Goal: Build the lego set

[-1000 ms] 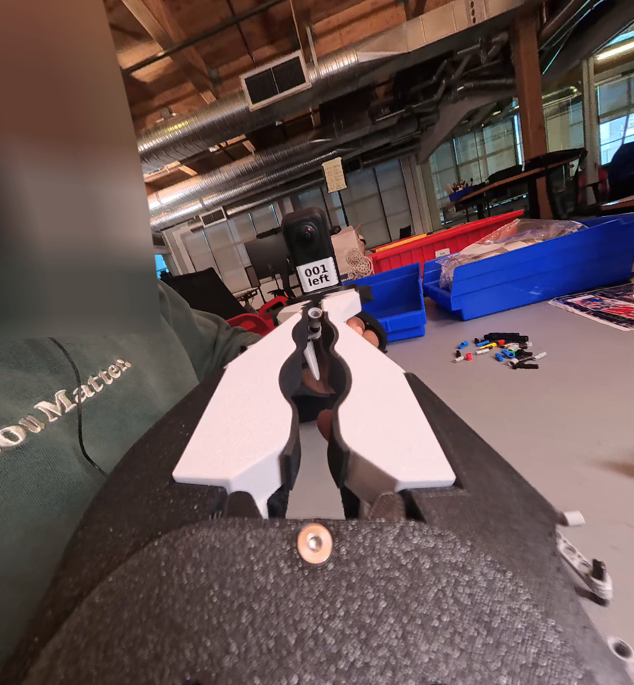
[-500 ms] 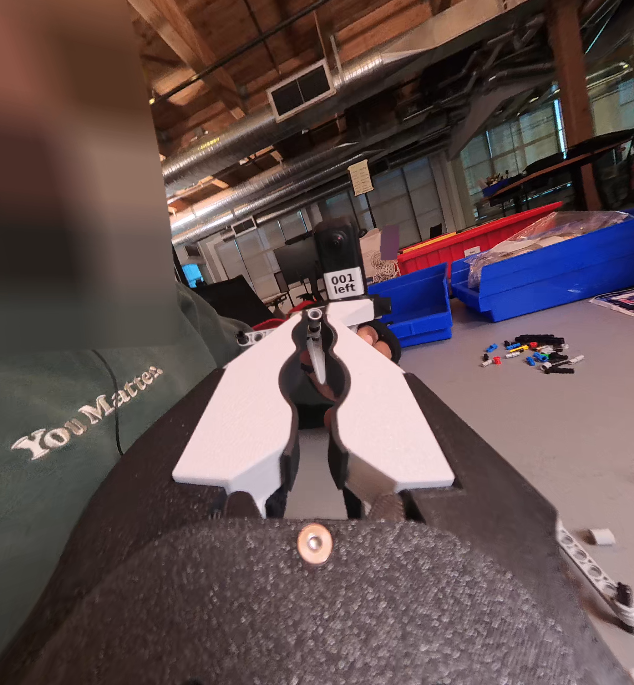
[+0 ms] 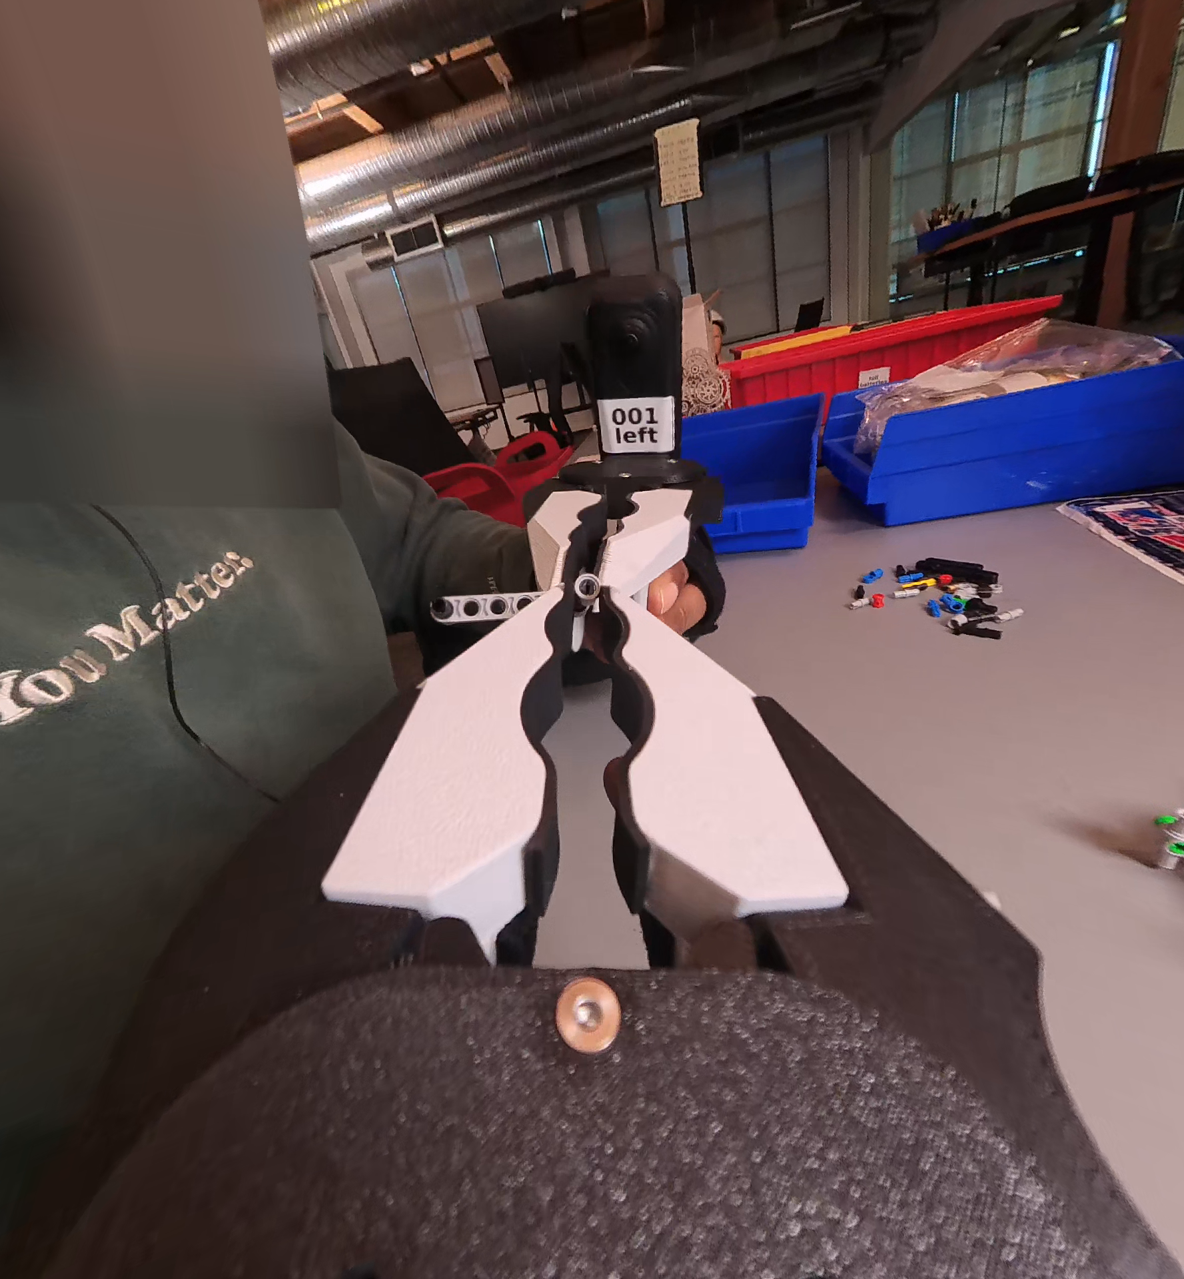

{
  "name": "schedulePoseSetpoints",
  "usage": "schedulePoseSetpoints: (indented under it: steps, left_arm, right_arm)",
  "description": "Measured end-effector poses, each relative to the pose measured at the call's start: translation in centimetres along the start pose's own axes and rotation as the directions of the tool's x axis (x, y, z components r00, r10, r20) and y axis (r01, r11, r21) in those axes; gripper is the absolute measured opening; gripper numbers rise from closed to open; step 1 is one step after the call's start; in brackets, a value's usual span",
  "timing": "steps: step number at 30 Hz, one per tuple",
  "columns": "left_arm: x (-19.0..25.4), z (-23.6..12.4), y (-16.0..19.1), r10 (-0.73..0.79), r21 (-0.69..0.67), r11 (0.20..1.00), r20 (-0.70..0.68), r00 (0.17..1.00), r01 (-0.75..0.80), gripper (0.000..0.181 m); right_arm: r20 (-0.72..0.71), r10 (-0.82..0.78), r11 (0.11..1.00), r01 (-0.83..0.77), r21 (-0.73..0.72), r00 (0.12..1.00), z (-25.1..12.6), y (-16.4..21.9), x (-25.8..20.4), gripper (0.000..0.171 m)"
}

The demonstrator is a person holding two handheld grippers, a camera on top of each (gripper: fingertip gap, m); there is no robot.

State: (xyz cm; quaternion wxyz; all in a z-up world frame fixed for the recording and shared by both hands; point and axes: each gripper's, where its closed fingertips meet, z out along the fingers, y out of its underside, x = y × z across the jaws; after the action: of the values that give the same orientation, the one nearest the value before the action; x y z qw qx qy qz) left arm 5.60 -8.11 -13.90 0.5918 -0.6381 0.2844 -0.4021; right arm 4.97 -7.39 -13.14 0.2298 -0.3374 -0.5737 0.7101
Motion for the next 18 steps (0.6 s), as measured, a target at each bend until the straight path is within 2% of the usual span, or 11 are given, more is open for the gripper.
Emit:
schedulePoseSetpoints:
  steps: [6, 18]
  left_arm:
    - [0.02, -0.13, -0.40, -0.013, 0.021, 1.000, -0.006, 1.000, 0.013, 0.005]
    - [0.01, -0.41, -0.56, -0.015, 0.022, 1.000, -0.003, 1.000, 0.015, 0.005]
  right_arm:
    - [0.042, 0.070, 0.996, -0.072, 0.056, 0.997, -0.09, -0.47, -0.15, 0.004]
    - [0.045, 0.106, 0.991, -0.110, 0.082, 0.993, 0.32, -0.34, -0.07, 0.004]
